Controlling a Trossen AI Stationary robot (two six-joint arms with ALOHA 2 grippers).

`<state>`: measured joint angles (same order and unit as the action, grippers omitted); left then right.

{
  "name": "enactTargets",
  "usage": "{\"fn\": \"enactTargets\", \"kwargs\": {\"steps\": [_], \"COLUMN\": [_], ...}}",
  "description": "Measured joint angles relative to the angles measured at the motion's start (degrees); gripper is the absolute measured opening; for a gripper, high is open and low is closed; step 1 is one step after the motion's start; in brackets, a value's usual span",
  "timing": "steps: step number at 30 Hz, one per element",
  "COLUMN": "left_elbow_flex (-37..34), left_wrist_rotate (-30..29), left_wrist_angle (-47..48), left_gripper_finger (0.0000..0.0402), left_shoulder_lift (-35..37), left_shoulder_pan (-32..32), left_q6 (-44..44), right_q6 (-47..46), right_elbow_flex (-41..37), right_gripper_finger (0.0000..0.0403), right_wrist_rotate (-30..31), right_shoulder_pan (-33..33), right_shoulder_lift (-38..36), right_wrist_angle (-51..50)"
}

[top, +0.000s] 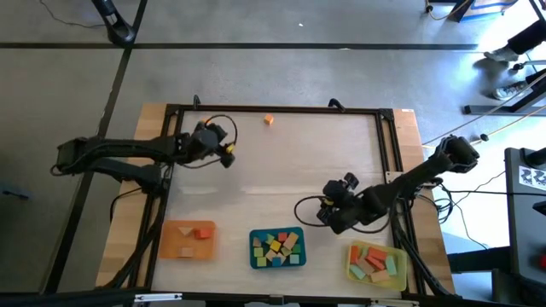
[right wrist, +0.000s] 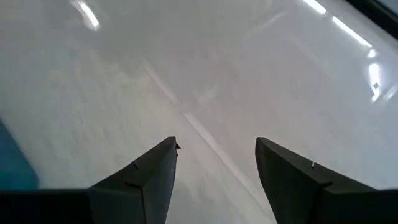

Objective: Sort blocks by size
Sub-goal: Put the yellow triangular block into the orange bin

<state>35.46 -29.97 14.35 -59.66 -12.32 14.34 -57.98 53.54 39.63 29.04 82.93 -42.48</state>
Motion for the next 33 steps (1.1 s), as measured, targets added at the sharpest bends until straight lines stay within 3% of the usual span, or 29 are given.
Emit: {"fn": "enactTargets", "kwargs": {"steps": [5, 14, 23, 33], "left_elbow_flex": [0.14, 8.65, 9.55, 9.58], "left_wrist_rotate": [0.26, 4.95, 5.41, 6.08], "left_wrist_angle": [1.62, 15.24, 15.14, 9.3], "left_gripper_finger": [0.0191, 0.0261, 0.0259, 0.0257], "left_shoulder_lift": [-0.79, -7.89, -17.78, -25.9], "left_shoulder_pan": [-4.29, -19.57, -31.48, -35.55], "left_q6": [-4.06, -2.96, -7.26, -12.72], "right_q6": [0.0, 1.31, 1.51, 1.95], "right_elbow_flex": [0.0, 0.0, 0.0, 0.0], "right_gripper_finger": [0.0218, 0.0218, 0.0218, 0.0218], "right_wrist_rotate": [-0.62, -0.65, -0.62, -0.14], "right_shoulder_pan": [0.15, 0.14, 0.17, 0.17], "right_shoulder_lift": [3.24, 5.08, 5.08, 5.08], "right_wrist_angle": [0.52, 0.84, 1.97, 2.15]}}
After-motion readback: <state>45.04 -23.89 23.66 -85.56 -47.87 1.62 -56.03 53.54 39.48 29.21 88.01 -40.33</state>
